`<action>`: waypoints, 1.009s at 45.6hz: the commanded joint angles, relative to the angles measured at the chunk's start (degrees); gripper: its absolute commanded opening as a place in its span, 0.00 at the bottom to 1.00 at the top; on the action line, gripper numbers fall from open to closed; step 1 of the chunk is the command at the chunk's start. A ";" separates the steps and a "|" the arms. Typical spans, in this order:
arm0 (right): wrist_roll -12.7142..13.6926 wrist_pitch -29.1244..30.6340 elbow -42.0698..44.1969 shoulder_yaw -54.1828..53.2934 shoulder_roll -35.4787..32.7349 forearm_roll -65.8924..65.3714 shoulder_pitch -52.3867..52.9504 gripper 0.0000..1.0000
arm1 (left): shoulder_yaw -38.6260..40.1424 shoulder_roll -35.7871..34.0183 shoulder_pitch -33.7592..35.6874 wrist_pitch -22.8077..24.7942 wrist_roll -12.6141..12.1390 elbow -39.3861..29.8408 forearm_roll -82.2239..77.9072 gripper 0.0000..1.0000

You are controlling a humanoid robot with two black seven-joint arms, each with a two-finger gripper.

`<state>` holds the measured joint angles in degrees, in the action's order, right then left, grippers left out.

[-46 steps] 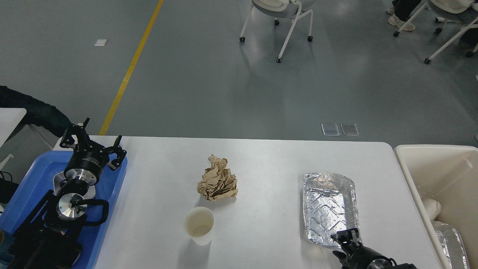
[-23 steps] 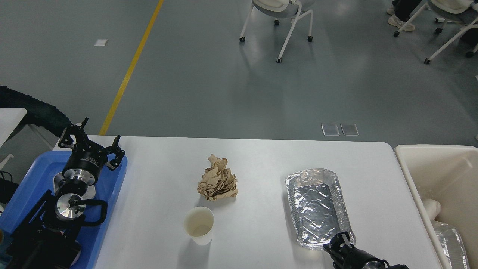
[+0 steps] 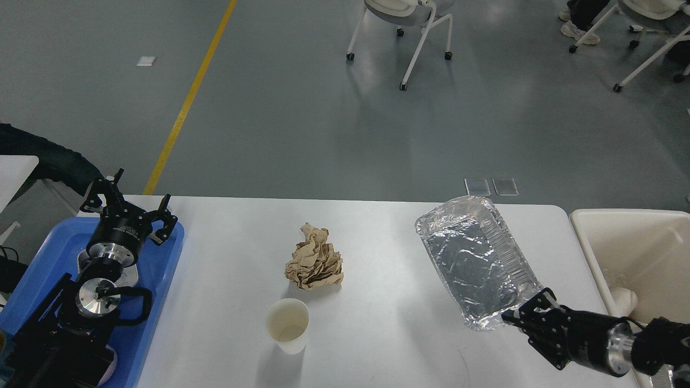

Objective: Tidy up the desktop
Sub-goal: 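Grasp the foil tray edge with the right gripper and lift it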

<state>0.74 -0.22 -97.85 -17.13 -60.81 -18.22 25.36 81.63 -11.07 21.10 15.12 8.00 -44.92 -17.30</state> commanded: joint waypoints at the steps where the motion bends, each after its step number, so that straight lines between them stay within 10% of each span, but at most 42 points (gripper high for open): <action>1: -0.30 12.51 0.20 -0.01 -7.12 -0.67 4.24 0.00 | -0.07 0.26 0.08 -0.09 -0.09 -0.17 -0.01 0.97; 13: 0.75 19.38 1.52 0.17 -9.42 -12.18 10.67 0.00 | -0.07 0.34 0.08 -0.18 0.00 -0.17 -0.01 0.97; 46: 4.97 31.25 16.28 17.66 13.87 -18.61 34.13 0.00 | -0.77 0.08 0.26 -1.15 0.00 -0.26 -0.01 0.97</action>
<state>5.55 28.99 -85.36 -1.62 -50.83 -40.04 55.65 80.86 -10.79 21.49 13.99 8.00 -45.14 -17.32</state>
